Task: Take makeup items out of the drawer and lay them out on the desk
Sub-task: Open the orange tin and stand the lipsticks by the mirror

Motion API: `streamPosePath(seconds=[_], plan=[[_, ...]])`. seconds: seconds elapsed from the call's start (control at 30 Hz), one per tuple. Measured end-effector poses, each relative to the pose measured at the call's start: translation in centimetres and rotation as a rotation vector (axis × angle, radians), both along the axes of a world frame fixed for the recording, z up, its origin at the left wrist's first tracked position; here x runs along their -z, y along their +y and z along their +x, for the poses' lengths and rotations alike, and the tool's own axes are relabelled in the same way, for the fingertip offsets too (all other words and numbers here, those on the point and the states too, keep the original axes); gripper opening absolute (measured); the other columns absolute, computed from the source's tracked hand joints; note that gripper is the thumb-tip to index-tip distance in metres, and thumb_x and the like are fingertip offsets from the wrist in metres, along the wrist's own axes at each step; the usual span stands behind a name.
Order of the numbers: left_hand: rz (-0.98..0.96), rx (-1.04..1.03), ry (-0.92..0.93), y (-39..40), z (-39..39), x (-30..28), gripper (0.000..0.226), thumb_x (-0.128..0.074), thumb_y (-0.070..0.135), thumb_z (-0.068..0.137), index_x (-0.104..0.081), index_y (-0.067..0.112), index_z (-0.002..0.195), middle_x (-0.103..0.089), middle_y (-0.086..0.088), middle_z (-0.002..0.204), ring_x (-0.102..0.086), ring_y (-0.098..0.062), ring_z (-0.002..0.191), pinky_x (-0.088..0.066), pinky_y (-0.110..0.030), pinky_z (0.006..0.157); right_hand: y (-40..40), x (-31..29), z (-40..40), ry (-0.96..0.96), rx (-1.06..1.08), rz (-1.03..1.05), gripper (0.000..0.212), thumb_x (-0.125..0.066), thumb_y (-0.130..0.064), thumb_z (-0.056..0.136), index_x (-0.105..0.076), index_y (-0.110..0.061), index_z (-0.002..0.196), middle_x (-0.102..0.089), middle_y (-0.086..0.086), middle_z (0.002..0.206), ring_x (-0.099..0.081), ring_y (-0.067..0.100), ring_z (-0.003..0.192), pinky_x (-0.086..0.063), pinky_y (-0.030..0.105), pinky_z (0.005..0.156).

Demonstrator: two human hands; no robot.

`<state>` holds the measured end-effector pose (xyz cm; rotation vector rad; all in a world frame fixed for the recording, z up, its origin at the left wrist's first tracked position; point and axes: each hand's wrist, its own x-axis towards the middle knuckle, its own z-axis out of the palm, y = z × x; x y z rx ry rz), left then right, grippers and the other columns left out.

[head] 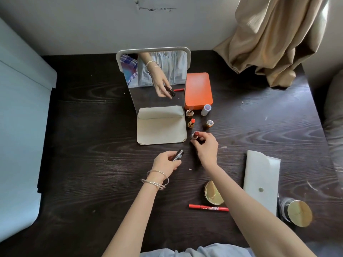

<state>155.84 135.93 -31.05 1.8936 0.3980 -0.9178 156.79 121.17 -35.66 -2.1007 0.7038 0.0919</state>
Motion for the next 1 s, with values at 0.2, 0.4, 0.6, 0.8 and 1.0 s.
streamPosePath(seconds=[0.2, 0.4, 0.6, 0.8, 1.0], plan=[[0.082, -0.060, -0.172, -0.3, 0.5, 0.0, 0.024, -0.070, 0.004, 0.077, -0.064, 0.011, 0.100, -0.060, 0.004, 0.089, -0.059, -0.011, 0.078, -0.050, -0.012, 0.074, 0.4, 0.0, 0.0, -0.011, -0.030, 0.004, 0.018, -0.073, -0.014, 0.076, -0.068, -0.021, 0.092, -0.064, -0.001, 0.099, -0.055, 0.013, 0.092, -0.046, 0.032, 0.085], [0.073, -0.074, -0.227, -1.1, 0.8, 0.0, 0.025, -0.071, 0.006, 0.078, -0.066, 0.014, 0.101, -0.062, 0.003, 0.095, -0.057, -0.007, 0.081, -0.043, -0.017, 0.079, 0.5, 0.0, -0.1, -0.011, -0.074, -0.034, 0.020, -0.073, -0.016, 0.077, -0.068, -0.022, 0.095, -0.066, -0.003, 0.098, -0.054, 0.015, 0.092, -0.045, 0.039, 0.089], [0.040, -0.091, -0.252, -1.7, 0.8, 0.2, 0.029, -0.071, 0.004, 0.076, -0.069, 0.015, 0.103, -0.069, -0.005, 0.105, -0.063, -0.013, 0.092, -0.044, -0.017, 0.084, 0.5, -0.1, -0.1, -0.008, -0.070, 0.015, 0.026, -0.073, -0.014, 0.076, -0.065, -0.021, 0.099, -0.064, -0.005, 0.101, -0.054, 0.013, 0.092, -0.046, 0.035, 0.088], [-0.010, -0.069, -0.307, -3.5, 0.6, 0.0, 0.032, -0.068, -0.003, 0.076, -0.070, 0.011, 0.105, -0.067, -0.006, 0.110, -0.058, -0.003, 0.084, -0.038, 0.007, 0.069, -1.9, -1.3, -1.9, 0.050, -0.059, 0.206, 0.031, -0.066, 0.000, 0.077, -0.058, -0.021, 0.099, -0.061, 0.002, 0.108, -0.057, 0.008, 0.082, -0.045, 0.013, 0.071], [-0.069, -0.023, -0.319, -6.2, 0.2, 0.0, 0.033, -0.068, 0.000, 0.077, -0.071, 0.017, 0.105, -0.064, -0.004, 0.111, -0.061, -0.006, 0.091, -0.041, 0.001, 0.073, -3.6, -1.8, -5.0, 0.105, -0.243, 0.310, 0.041, -0.073, -0.003, 0.075, -0.057, -0.026, 0.104, -0.060, -0.003, 0.104, -0.060, 0.009, 0.088, -0.049, 0.018, 0.073]])
